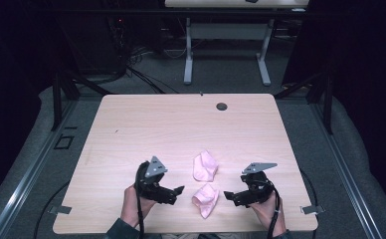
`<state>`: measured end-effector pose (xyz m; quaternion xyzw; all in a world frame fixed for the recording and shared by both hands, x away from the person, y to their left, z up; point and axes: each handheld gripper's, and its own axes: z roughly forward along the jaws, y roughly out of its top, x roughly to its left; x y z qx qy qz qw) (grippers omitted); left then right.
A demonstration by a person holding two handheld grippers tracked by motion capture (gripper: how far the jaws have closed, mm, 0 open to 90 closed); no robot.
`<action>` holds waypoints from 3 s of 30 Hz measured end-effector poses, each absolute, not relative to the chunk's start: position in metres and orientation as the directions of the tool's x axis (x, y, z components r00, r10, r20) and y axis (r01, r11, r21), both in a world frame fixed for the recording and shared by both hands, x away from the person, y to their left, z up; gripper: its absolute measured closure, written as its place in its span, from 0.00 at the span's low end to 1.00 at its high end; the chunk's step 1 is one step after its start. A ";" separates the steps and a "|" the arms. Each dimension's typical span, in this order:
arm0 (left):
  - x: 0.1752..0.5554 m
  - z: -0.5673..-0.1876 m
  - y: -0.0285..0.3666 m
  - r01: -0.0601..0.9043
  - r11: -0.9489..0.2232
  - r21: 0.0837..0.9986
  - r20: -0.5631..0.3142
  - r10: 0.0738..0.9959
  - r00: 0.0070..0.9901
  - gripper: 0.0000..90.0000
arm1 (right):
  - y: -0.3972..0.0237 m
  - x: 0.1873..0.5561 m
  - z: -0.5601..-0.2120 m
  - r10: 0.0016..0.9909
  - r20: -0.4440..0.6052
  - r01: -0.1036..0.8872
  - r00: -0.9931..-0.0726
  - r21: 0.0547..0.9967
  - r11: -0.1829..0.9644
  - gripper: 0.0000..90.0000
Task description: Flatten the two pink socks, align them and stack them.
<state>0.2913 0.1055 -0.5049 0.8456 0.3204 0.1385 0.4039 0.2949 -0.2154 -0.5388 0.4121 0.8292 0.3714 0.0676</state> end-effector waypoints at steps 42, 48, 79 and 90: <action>0.290 -0.554 0.034 0.451 -0.596 0.665 -0.086 0.538 0.838 0.96 | -0.177 0.304 -0.570 0.674 0.314 0.684 -0.668 0.615 0.392 0.68; 0.288 -0.549 0.043 0.451 -0.529 0.719 -0.110 0.554 0.825 0.96 | -0.170 0.306 -0.574 0.676 0.292 0.677 -0.676 0.610 0.412 0.89; 0.268 -0.549 0.105 0.576 -0.298 0.761 -0.157 0.778 0.609 0.42 | -0.168 0.309 -0.536 0.667 0.129 0.593 -0.734 0.600 0.537 0.71; 0.314 -0.560 0.093 0.656 -0.343 0.672 -0.220 0.754 0.619 0.48 | -0.200 0.307 -0.549 0.736 0.230 0.687 -0.637 0.603 0.406 0.61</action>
